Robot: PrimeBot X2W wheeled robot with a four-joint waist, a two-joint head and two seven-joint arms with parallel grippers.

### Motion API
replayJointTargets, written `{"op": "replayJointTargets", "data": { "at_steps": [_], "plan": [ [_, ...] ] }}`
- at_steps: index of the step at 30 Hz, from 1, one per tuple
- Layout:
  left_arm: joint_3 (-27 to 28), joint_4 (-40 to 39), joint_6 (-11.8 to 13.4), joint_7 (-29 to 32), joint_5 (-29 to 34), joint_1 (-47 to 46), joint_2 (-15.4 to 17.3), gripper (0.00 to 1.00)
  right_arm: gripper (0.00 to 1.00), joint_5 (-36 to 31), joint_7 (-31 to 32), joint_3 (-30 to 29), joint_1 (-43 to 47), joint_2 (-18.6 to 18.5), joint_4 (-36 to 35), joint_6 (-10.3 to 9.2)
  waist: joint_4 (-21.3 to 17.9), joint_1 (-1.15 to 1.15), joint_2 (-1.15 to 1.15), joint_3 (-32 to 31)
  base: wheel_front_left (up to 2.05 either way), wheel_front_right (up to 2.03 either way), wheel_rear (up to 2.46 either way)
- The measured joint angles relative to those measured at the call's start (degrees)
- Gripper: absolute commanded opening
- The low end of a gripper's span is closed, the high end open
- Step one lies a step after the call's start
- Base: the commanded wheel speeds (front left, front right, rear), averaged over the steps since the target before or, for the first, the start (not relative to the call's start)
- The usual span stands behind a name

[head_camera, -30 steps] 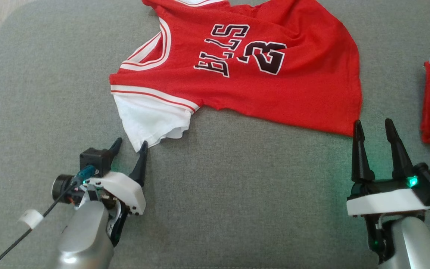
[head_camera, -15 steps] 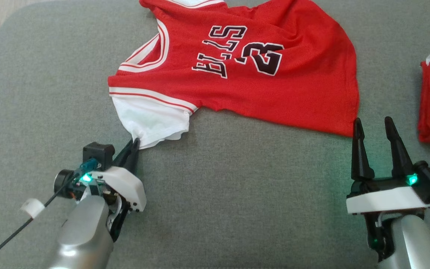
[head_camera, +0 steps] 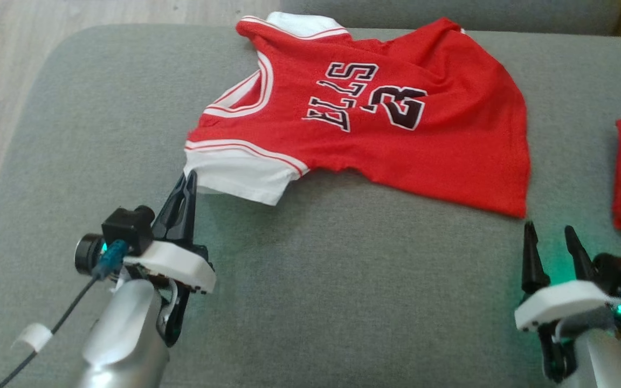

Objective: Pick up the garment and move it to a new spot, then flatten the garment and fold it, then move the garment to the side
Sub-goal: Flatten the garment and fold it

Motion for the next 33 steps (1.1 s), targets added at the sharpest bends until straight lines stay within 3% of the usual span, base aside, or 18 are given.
{"op": "replayJointTargets", "data": {
  "at_steps": [11,19,20,22,29,33],
  "plan": [
    [-0.79,-8.28,0.26,-0.43,0.01,4.09,0.01,0.0,1.0,2.11,0.33,-2.72,-11.49,-0.1,19.6,0.0,2.85,0.0,0.0,-0.6,0.0,0.0,0.0],
    [-1.87,-10.7,0.75,-0.11,0.01,5.4,0.1,0.0,1.0,1.55,-3.39,-3.18,-19.05,-0.92,31.88,0.0,3.85,0.0,0.0,-0.64,0.0,0.0,0.0],
    [-1.92,-10.8,0.75,0.1,0.01,5.53,0.2,0.0,0.49,1.55,-3.9,-2.97,-19.7,-1.1,33.18,0.0,3.87,0.0,0.0,-0.71,0.0,0.0,0.0],
    [-1.97,-11.12,0.84,0.16,0.01,5.89,0.46,0.0,0.0,1.55,-4.5,-2.33,-20.88,-1.46,35.45,0.0,3.82,0.0,0.0,-0.91,0.0,0.0,0.0],
    [-1.94,-11.35,1.8,0.66,-0.23,6.51,0.96,0.0,0.0,3.83,-4.99,1.76,-22.94,-1.55,40.21,0.0,3.14,0.01,0.0,-2.31,0.0,0.0,0.0],
    [-1.36,-11.84,1.8,0.68,-1.96,6.53,0.91,0.0,0.0,5.82,-4.81,4.21,-22.53,-1.37,38.01,0.0,2.67,0.01,0.0,-2.96,0.0,0.0,0.0]
  ]
}}
